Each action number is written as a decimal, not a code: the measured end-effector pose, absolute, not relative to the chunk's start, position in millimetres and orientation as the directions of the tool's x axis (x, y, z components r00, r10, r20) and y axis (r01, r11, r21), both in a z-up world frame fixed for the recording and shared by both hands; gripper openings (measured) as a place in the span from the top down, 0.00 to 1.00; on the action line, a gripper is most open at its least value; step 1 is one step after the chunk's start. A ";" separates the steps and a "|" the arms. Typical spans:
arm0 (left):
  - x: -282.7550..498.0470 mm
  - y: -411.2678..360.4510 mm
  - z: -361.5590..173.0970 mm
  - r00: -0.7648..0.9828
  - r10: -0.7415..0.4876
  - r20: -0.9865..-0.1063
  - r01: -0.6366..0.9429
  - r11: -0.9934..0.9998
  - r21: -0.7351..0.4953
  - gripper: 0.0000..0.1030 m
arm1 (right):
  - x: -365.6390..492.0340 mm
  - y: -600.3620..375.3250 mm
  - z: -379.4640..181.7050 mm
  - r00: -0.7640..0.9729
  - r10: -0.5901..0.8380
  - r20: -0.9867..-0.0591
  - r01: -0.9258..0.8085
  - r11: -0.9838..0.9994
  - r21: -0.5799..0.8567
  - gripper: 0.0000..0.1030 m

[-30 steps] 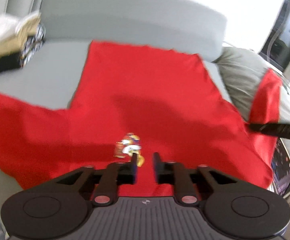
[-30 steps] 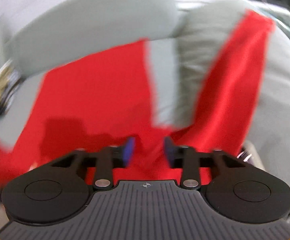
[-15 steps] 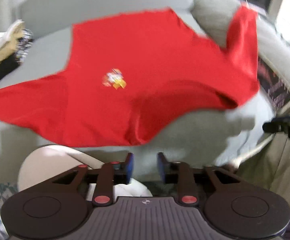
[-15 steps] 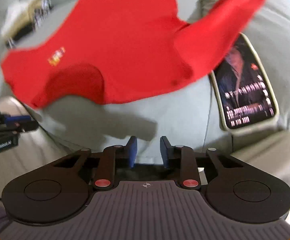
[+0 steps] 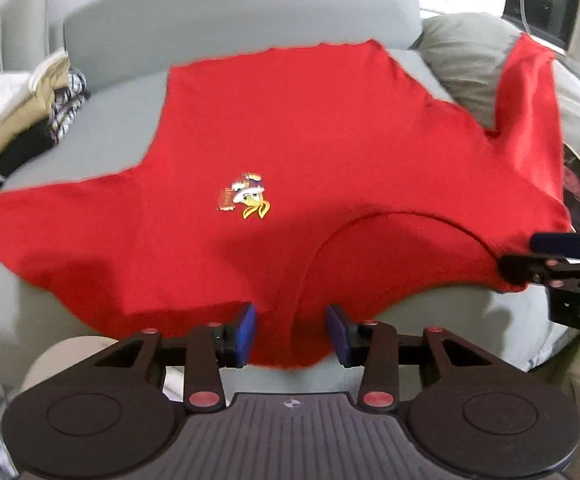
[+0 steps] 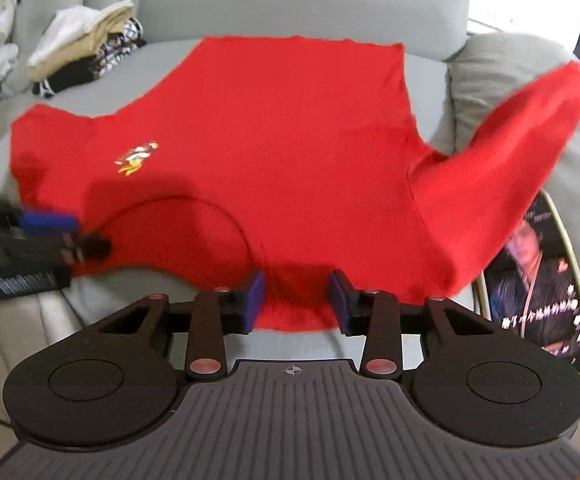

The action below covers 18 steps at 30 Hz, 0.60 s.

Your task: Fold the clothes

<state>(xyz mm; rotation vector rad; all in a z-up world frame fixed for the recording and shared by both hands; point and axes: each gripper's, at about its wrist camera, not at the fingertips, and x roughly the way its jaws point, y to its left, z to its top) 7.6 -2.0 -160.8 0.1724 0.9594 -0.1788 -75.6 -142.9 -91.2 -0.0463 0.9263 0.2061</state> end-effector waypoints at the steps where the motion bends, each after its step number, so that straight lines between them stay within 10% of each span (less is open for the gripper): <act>1: 5.6 -0.6 -157.6 0.540 -0.081 -0.838 0.231 0.971 0.055 0.62 | -79.2 -147.4 -88.9 0.562 0.167 -0.810 -0.192 0.979 0.069 0.59; 12: -0.6 4.4 -57.0 0.664 -0.250 -0.704 0.211 0.967 -0.144 0.41 | -108.6 -260.2 38.1 0.754 0.254 -0.606 0.004 0.921 0.390 0.25; 18: 15.7 -13.2 -25.4 0.710 -0.338 -0.618 0.224 0.940 -0.257 0.39 | -93.4 -318.8 79.4 0.841 0.095 -0.533 0.149 0.906 0.395 0.23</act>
